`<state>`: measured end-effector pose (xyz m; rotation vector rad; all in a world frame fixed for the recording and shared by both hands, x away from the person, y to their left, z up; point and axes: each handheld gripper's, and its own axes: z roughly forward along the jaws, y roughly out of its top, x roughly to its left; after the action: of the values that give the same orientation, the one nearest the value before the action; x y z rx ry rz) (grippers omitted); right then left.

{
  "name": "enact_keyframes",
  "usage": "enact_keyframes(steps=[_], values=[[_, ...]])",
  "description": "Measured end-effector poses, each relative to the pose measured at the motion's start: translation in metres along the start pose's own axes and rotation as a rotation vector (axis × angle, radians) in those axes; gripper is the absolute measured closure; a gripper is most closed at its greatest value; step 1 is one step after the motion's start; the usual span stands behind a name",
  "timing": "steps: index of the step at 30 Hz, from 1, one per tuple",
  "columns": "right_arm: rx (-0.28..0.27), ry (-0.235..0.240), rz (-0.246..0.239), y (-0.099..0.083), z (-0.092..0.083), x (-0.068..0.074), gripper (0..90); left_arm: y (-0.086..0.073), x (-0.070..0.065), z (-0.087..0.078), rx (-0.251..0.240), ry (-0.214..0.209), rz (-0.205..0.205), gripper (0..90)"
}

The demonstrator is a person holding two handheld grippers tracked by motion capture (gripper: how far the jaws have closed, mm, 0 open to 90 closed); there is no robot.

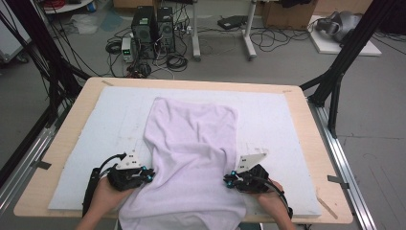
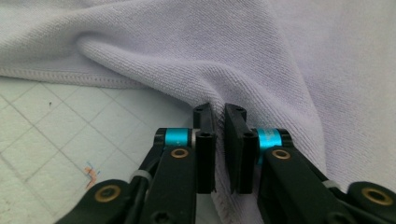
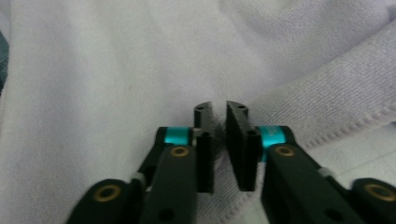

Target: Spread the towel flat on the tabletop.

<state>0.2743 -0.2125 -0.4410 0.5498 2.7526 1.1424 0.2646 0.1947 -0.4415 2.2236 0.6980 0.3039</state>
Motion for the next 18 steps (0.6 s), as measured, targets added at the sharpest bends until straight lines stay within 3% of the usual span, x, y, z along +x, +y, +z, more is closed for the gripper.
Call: enact_keyframes(steps=[3,10,12,15,18], values=[[0.005,-0.006,-0.027,0.000,-0.003,0.003,86.8,-0.003,-0.006,-0.008,0.011,0.034,0.023,84.4],[-0.038,0.000,-0.029,-0.006,-0.021,0.017,86.0,-0.018,-0.008,-0.053,-0.051,0.063,-0.016,83.7],[-0.071,0.001,-0.022,-0.006,-0.030,0.022,81.0,-0.018,-0.009,-0.062,-0.062,0.074,-0.019,76.8],[-0.080,-0.027,-0.035,-0.002,-0.037,0.022,75.9,-0.016,-0.005,-0.061,-0.055,0.086,-0.030,64.1],[-0.069,-0.026,-0.021,0.000,-0.033,0.018,70.8,-0.015,-0.002,-0.046,-0.040,0.072,-0.037,60.7]])
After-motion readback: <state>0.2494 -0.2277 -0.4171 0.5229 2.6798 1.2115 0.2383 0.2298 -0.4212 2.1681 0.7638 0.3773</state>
